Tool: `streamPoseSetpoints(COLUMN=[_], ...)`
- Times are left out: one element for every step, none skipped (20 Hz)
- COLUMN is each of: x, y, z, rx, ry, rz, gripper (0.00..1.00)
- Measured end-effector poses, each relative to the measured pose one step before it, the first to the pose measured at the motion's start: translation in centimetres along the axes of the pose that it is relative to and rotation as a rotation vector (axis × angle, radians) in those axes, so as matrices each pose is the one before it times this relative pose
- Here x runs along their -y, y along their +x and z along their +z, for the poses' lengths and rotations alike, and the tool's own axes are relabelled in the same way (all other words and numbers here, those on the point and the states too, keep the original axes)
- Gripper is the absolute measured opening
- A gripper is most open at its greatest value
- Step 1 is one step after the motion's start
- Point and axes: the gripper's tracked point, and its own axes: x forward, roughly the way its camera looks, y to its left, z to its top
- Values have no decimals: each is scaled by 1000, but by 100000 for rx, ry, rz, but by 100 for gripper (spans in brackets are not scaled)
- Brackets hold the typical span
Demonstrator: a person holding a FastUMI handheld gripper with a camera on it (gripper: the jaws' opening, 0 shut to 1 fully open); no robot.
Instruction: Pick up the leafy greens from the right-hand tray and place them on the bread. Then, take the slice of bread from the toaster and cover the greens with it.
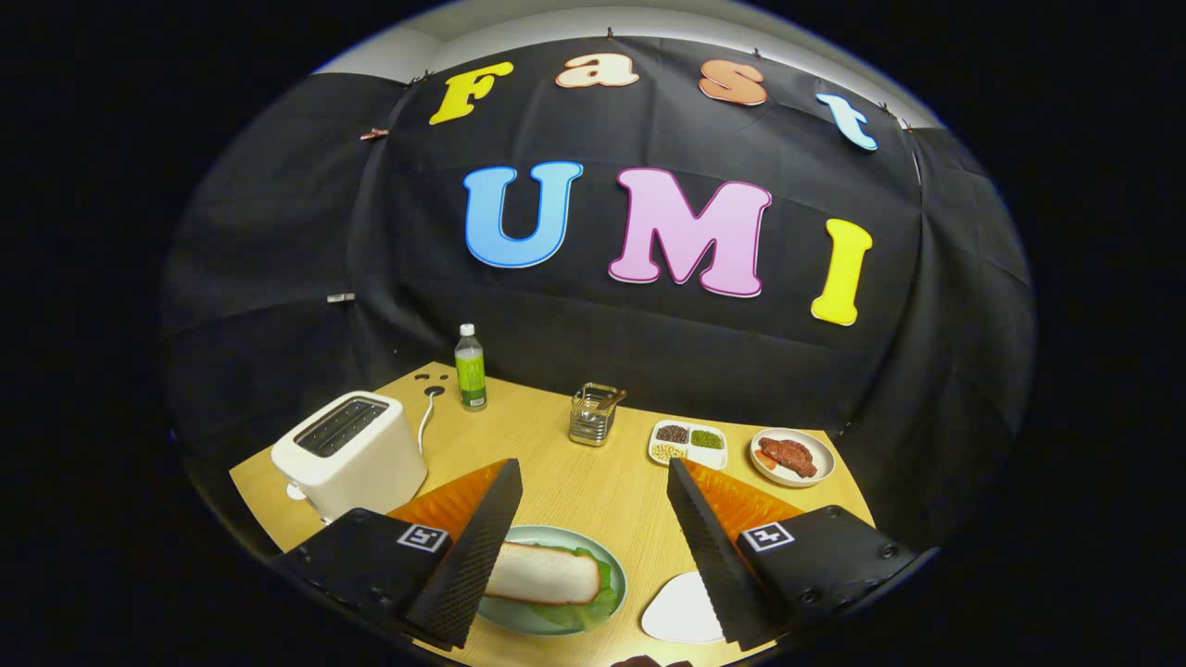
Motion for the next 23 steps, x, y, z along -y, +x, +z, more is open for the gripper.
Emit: streamPoseSetpoints(x=[673,587,355,592,649,679,465,324,264,266,120,-82,-86,-31,-187,-246,-156,-165,-130,-127,-18,-30,11], y=[-320,-325,-447,-83,25,-81,4,104,61,80,20,43,-27,4,34,-28,-53,-6,11,24,-3,58,60], z=[1019,1100,956,981,764,704,459,272,56,-90,-175,-163,-49,-25,4,80,-48,-6,-13,-74,-53,-112,-77], rx=[2337,2556,2510,2485,1972,1632,1137,478,254,-357,-600,-622,-158,87,119,237,-30,-77,-147,-300,-295,-313,-252], ry=[1386,1462,1122,456,233,211,272,254,108,-40,-107,-283,-637,-883,-749,-487,-77,378,496,270,17,-67,5], rz=[-1973,-1771,-1507,-1455,-1644,-1420,-1204,-1022,-616,-606,-251,216,253,251,399,409,207,305,232,137,-13,3,72], gripper=[98,98,98,98,98,98,98,98,98,98,98,98,98,98,98,98,98,98,98,98,98,98,98])
